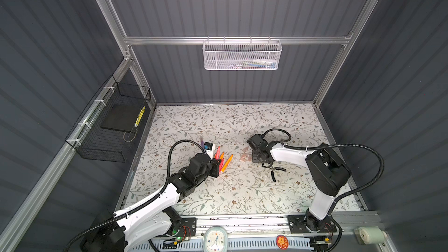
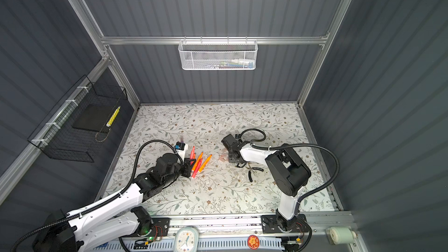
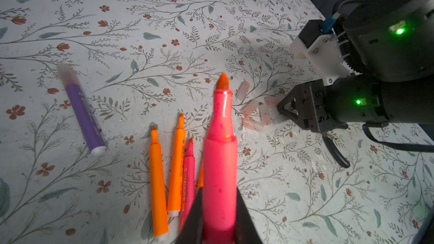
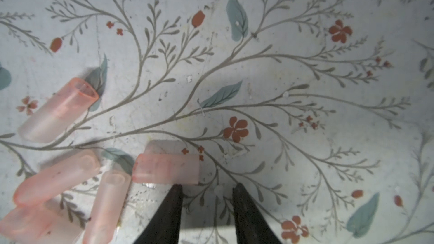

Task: Insert pens into pen caps
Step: Rotate the pen cap at the center of the table, then pick up the pen cap from the center of the table.

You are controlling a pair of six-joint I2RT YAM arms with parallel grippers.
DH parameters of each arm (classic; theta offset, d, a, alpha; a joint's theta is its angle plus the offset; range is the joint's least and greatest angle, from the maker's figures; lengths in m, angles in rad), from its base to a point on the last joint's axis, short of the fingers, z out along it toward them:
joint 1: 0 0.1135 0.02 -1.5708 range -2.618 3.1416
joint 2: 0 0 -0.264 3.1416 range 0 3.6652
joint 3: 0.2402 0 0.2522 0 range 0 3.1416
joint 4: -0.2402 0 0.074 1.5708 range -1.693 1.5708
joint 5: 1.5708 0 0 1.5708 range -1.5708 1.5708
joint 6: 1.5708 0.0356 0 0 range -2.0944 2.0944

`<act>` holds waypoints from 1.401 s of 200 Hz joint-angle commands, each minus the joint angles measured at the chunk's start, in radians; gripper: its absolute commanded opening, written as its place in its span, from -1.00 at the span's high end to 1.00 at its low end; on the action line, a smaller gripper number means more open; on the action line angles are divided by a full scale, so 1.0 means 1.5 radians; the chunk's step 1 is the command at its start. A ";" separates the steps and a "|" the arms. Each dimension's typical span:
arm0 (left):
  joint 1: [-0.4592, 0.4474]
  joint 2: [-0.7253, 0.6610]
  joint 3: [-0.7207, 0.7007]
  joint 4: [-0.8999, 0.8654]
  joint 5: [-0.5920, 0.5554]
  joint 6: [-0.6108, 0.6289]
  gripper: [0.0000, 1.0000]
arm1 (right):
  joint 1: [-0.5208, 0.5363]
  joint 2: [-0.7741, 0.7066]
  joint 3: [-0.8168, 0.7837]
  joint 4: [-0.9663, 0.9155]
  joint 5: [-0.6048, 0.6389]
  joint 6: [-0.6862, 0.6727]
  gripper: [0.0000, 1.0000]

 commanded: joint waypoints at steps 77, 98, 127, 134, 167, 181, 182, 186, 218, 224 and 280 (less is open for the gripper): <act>0.000 -0.008 0.007 0.004 0.005 0.003 1.00 | -0.041 0.042 0.052 0.002 0.013 -0.014 0.23; 0.000 -0.007 0.008 0.003 0.006 0.004 1.00 | -0.050 0.028 0.049 0.000 0.022 -0.015 0.23; 0.000 -0.011 0.008 0.002 0.006 0.004 1.00 | -0.051 -0.022 0.026 0.010 0.021 -0.011 0.18; 0.000 -0.012 0.008 0.003 0.008 0.004 1.00 | -0.051 -0.037 0.019 0.015 0.019 -0.010 0.15; 0.000 -0.012 0.007 0.004 0.010 0.002 1.00 | -0.050 -0.098 -0.015 0.048 -0.016 -0.004 0.05; 0.001 -0.013 0.007 0.005 0.011 0.002 1.00 | -0.047 -0.100 -0.017 0.057 -0.038 -0.003 0.01; 0.001 -0.012 0.008 0.005 0.011 0.002 1.00 | -0.047 -0.100 -0.016 0.057 -0.039 -0.003 0.01; 0.001 -0.012 0.007 0.005 0.011 0.001 1.00 | -0.045 -0.097 -0.015 0.056 -0.042 -0.003 0.00; 0.001 -0.010 0.007 0.006 0.011 0.002 1.00 | -0.033 -0.051 0.007 0.050 -0.048 -0.002 0.00; 0.000 -0.009 0.006 0.006 0.012 0.002 1.00 | -0.032 -0.041 0.012 0.046 -0.049 -0.002 0.01; 0.000 -0.015 0.003 0.005 0.012 0.002 1.00 | -0.023 -0.001 0.029 0.040 -0.050 0.001 0.06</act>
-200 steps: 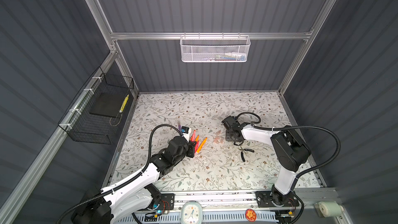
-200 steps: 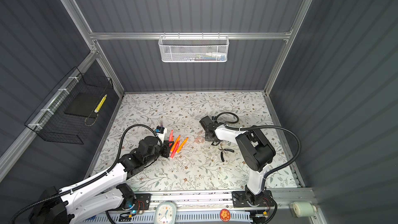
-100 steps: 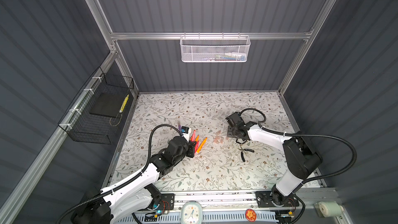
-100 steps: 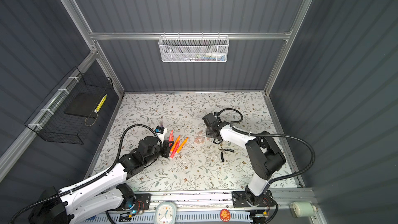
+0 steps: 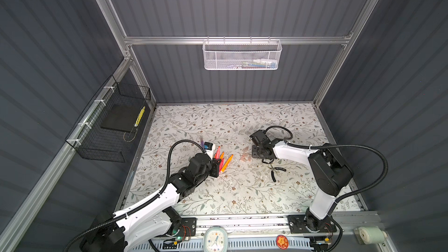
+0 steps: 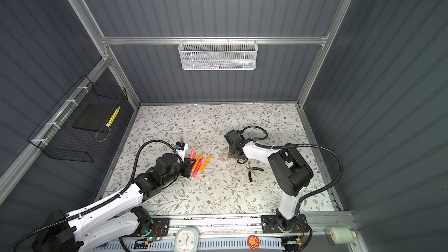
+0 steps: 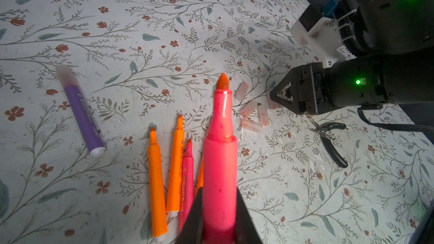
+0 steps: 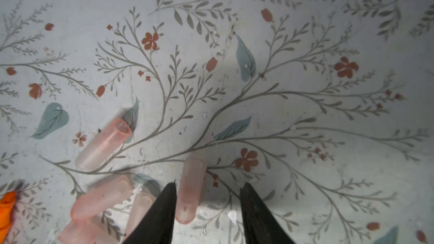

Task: Insert pens into pen caps
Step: Pick up the pen cap from the center of the table.

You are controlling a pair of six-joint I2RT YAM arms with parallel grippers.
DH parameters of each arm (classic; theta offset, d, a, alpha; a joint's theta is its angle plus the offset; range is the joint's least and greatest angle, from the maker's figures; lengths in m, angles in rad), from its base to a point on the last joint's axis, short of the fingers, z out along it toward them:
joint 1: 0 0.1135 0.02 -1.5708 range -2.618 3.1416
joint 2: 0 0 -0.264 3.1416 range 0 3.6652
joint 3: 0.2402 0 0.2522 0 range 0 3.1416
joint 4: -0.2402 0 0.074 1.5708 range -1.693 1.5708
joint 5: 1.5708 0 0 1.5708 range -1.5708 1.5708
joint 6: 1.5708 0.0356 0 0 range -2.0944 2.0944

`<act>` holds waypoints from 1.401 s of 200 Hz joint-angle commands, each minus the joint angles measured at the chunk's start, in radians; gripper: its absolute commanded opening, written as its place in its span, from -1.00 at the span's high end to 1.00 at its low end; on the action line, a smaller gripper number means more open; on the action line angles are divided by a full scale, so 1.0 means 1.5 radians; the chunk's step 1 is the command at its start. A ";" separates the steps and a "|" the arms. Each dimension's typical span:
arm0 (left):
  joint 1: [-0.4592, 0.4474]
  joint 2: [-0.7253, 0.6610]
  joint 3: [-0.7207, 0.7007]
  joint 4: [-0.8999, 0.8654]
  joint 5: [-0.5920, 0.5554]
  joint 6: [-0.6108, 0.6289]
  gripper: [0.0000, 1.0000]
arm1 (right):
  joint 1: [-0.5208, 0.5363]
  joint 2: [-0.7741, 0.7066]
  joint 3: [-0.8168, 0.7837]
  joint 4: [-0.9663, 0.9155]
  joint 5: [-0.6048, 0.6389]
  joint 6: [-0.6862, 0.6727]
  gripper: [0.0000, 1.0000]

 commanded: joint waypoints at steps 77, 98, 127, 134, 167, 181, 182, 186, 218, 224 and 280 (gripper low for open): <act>0.000 -0.018 -0.002 0.003 0.009 0.000 1.00 | 0.004 0.040 0.037 -0.014 0.007 0.011 0.12; 0.000 -0.021 -0.001 0.001 0.008 0.000 1.00 | 0.004 0.048 0.042 -0.017 0.006 0.013 0.18; 0.001 -0.025 -0.002 0.000 0.008 0.001 1.00 | 0.004 0.052 0.041 -0.016 0.004 0.016 0.34; 0.001 -0.025 -0.003 -0.001 0.008 0.000 1.00 | 0.004 0.051 0.039 -0.014 0.004 0.017 0.40; 0.000 -0.025 -0.003 0.000 0.008 0.000 1.00 | 0.004 0.051 0.028 -0.003 0.005 0.023 0.55; 0.001 -0.025 -0.003 0.001 0.009 0.000 1.00 | 0.004 0.053 0.024 0.000 0.003 0.024 0.60; 0.001 -0.025 -0.003 0.001 0.009 0.000 1.00 | 0.004 0.053 0.024 0.001 0.002 0.024 0.61; 0.000 -0.025 -0.003 0.000 0.009 -0.001 1.00 | 0.004 0.053 0.023 0.002 0.002 0.024 0.62; 0.000 -0.024 -0.003 0.000 0.012 -0.003 1.00 | 0.003 0.036 0.006 0.019 0.003 0.030 0.73; 0.001 -0.023 -0.003 0.001 0.013 -0.004 1.00 | 0.004 0.027 0.000 0.023 0.004 0.032 0.75; 0.000 0.004 -0.010 0.060 0.091 -0.015 1.00 | 0.004 -0.184 -0.111 0.097 0.005 0.032 0.86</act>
